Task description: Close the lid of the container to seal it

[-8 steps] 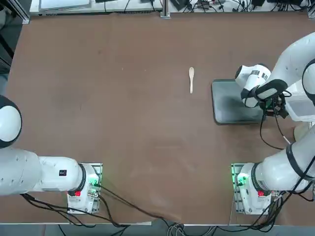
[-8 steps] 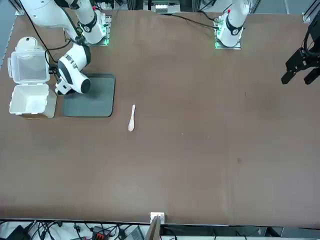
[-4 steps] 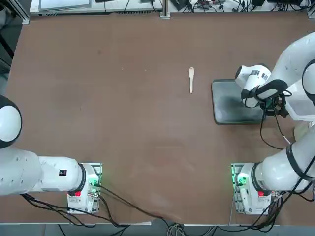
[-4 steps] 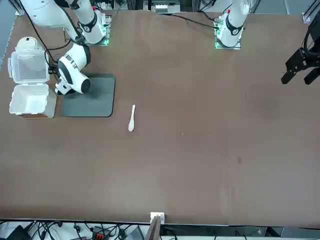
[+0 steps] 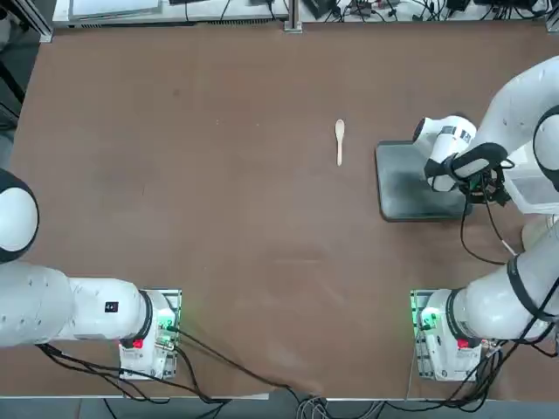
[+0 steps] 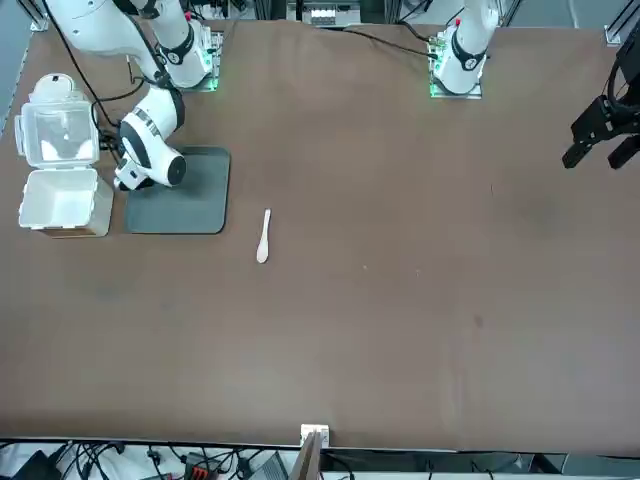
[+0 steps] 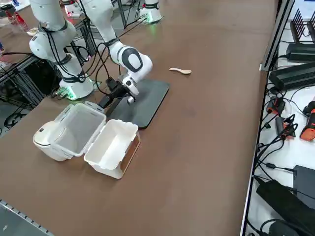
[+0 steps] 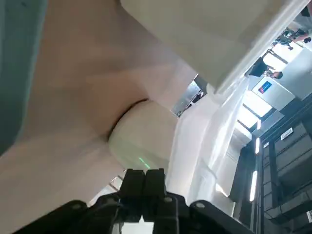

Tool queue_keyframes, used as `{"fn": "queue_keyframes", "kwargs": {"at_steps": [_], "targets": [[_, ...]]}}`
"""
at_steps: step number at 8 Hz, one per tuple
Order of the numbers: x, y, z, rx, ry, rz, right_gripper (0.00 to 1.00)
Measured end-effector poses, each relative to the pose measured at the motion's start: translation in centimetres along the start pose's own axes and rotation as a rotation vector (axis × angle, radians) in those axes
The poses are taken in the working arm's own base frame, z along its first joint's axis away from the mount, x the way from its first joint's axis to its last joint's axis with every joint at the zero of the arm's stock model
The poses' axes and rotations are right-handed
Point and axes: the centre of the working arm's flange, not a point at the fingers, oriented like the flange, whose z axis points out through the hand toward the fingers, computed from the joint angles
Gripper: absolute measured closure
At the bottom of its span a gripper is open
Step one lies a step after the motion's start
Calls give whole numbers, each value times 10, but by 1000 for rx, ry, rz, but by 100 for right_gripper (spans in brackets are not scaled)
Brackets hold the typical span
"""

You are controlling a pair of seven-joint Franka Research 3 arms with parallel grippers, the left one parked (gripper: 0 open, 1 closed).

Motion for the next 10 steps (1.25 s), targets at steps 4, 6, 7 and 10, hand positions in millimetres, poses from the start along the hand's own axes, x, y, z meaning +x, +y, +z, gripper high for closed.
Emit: {"fn": "queue_keyframes", "kwargs": {"at_steps": [4, 6, 7, 10], "targets": [[0, 0, -4, -26, 12, -4, 99], [1, -2, -2, -27, 7, -11, 99], [1, -6, 0, -28, 1, -19, 99], [5, -14, 10, -41, -15, -39, 99]]}}
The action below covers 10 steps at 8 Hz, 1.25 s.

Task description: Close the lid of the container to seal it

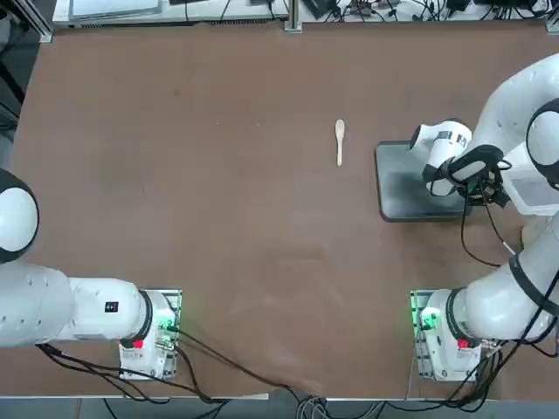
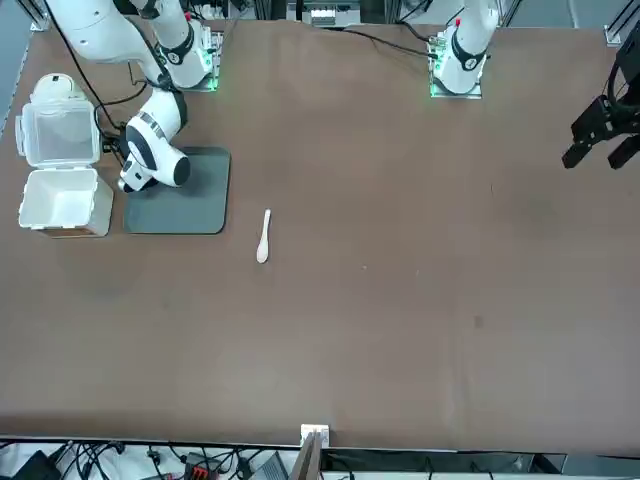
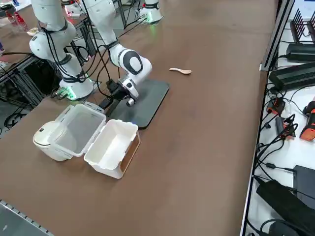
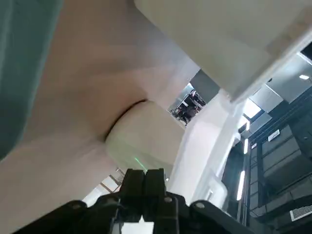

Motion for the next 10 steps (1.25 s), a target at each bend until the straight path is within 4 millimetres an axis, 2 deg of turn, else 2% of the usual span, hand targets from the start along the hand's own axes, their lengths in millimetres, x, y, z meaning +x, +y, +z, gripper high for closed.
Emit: {"fn": "queue_keyframes", "kwargs": {"at_steps": [5, 10], "targets": [[4, -5, 10, -33, -2, 14, 99], [5, -1, 13, -82, -3, 14, 99]]}}
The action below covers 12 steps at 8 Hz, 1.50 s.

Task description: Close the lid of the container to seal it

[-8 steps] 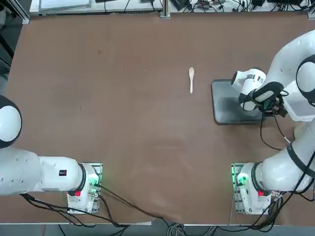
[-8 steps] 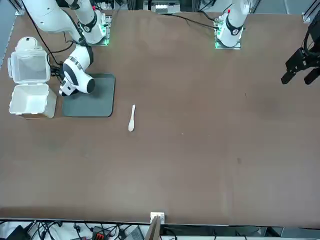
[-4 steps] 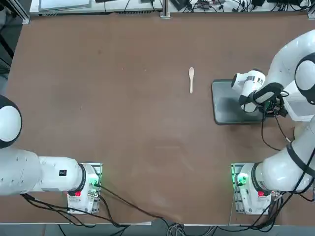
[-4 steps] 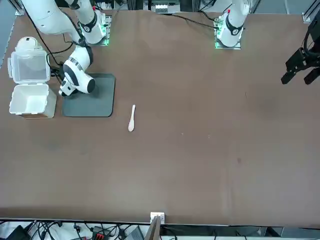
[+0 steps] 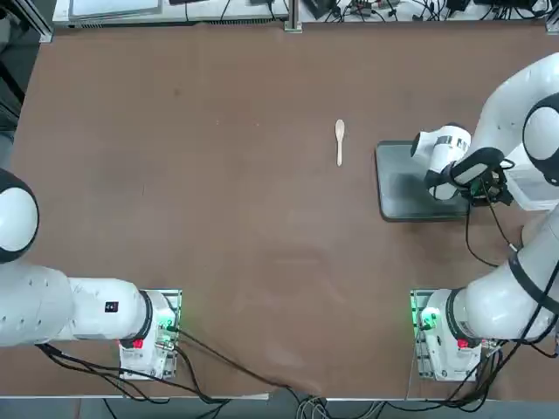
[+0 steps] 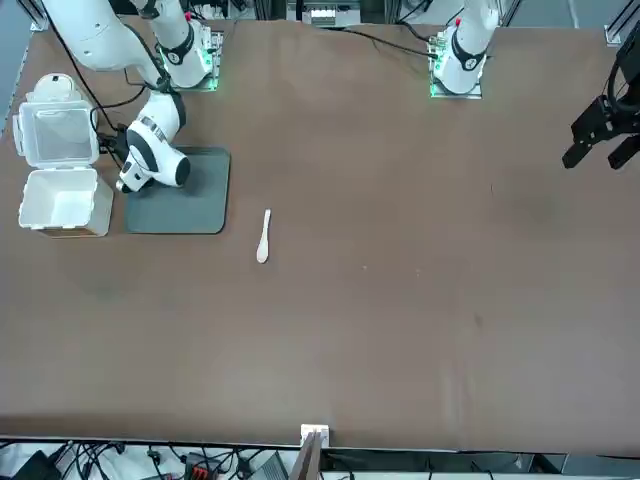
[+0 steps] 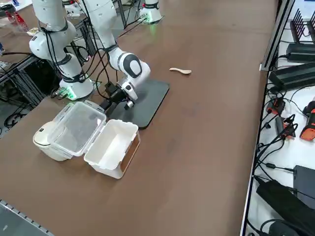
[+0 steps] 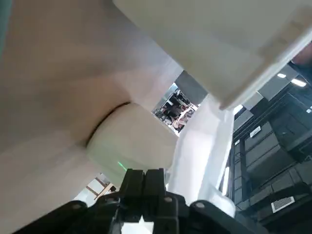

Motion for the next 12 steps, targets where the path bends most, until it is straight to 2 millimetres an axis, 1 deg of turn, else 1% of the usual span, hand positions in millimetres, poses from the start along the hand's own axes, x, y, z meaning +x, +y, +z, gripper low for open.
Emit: {"fn": "queue_keyframes", "kwargs": {"at_steps": [7, 8, 12], "targets": [[0, 10, -7, -55, 13, 2, 99], [1, 14, -8, -60, 12, -6, 99], [0, 45, -20, -64, 25, -36, 99]]}}
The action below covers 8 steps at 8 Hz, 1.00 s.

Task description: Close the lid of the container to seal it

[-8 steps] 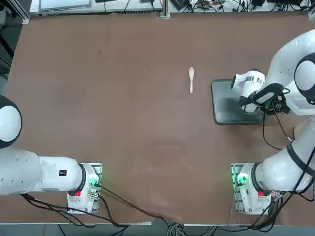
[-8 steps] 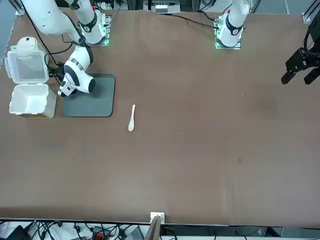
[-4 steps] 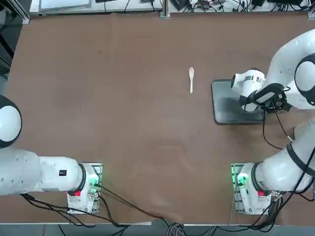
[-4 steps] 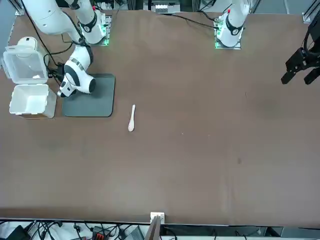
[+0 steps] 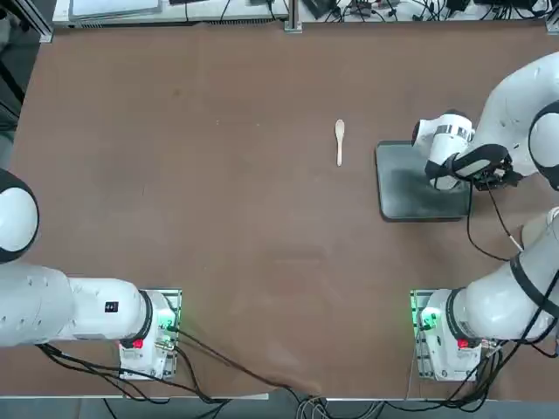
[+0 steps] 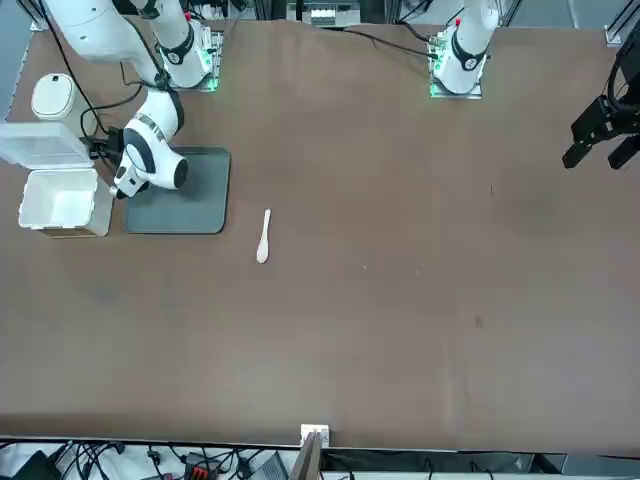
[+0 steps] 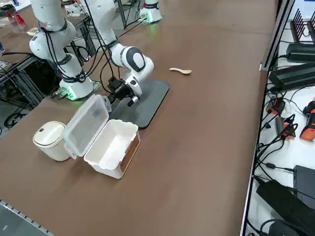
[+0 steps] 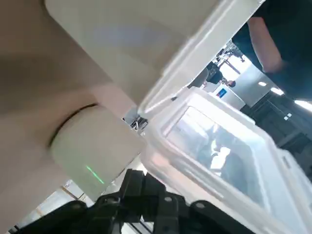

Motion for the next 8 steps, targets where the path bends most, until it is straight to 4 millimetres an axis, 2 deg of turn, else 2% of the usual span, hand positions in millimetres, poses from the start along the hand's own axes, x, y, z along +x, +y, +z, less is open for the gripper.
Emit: {"fn": "queue_keyframes", "kwargs": {"at_steps": [3, 6, 8], "targets": [[5, 33, -12, -4, 20, -8, 99], [8, 89, -31, 13, 46, 52, 99], [2, 135, -48, 130, 79, 92, 99]]}}
